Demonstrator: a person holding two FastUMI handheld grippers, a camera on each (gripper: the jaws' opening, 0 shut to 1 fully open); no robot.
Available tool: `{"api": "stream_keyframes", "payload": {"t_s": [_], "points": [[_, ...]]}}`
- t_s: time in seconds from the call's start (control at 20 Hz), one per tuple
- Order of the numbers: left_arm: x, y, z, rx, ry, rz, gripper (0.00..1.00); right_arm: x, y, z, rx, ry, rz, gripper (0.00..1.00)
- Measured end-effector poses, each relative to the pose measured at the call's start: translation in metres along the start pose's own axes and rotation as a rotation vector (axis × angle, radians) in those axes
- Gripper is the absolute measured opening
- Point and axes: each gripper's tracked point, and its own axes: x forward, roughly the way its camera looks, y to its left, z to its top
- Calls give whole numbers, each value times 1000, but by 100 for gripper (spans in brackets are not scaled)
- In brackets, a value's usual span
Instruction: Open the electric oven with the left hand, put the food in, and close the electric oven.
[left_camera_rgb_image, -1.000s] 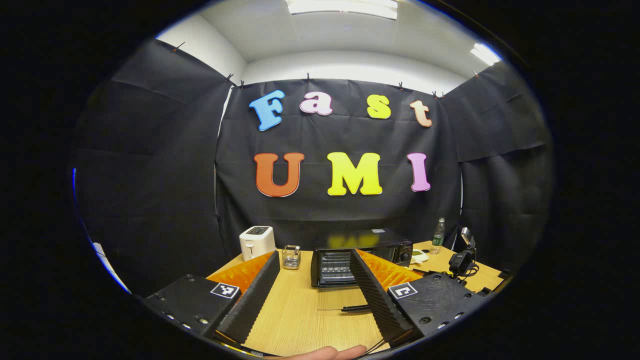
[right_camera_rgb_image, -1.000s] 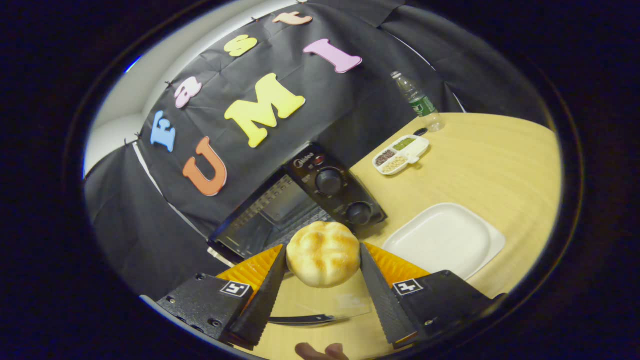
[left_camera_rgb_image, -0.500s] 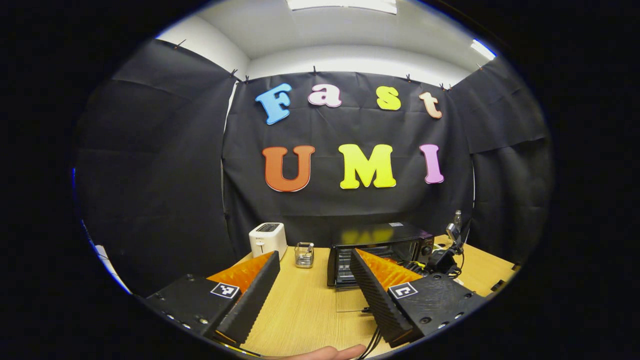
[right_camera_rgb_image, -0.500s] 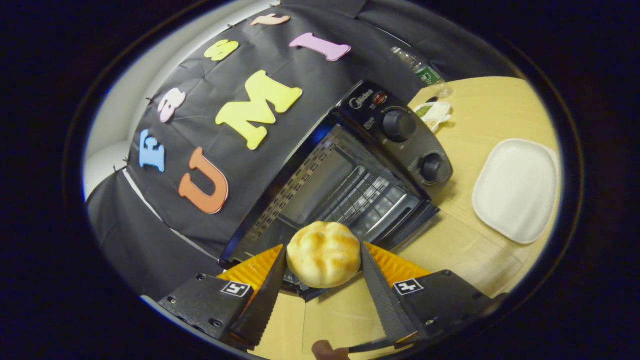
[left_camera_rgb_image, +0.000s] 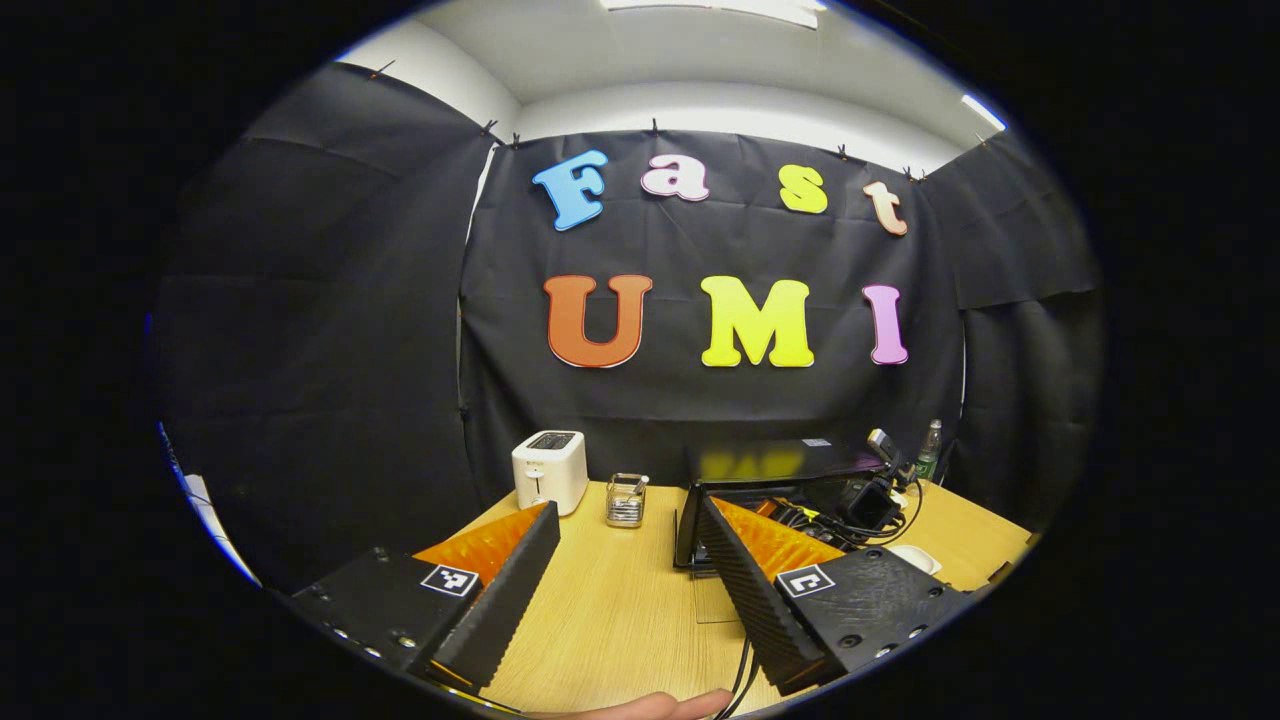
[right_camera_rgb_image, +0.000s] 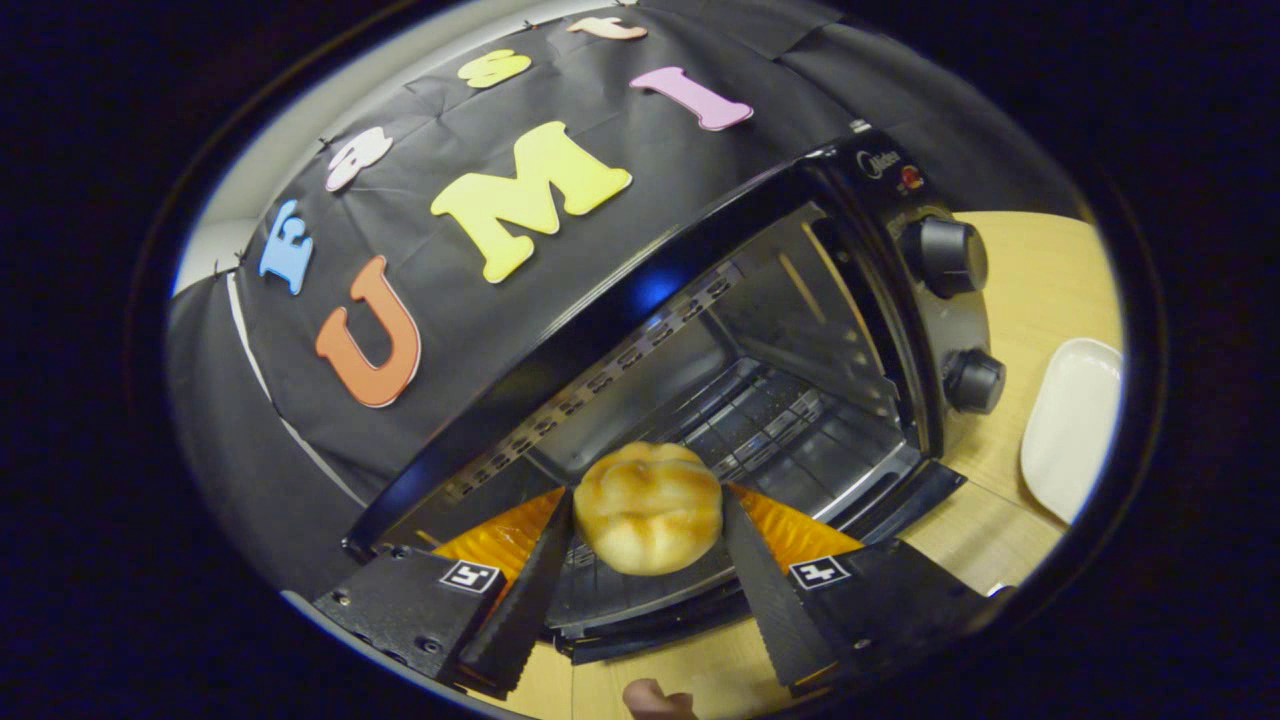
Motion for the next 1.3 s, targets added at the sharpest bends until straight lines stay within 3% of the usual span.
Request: {"api": "stream_keyframes", "payload": {"t_s": [0.55, 0.65, 1.1, 1.3], "points": [[4, -6, -17, -8, 57, -12, 93, 37, 10, 8, -171, -11, 9, 87], [4, -7, -17, -6, 63, -14, 93, 27, 13, 9, -156, -17, 37, 96], [6, -33, -28, 17, 108, -36, 93, -68, 14, 23, -280, -32, 118, 95], [9, -45, -34, 22, 136, -41, 93, -113, 0, 50, -247, -25, 179, 95]]}}
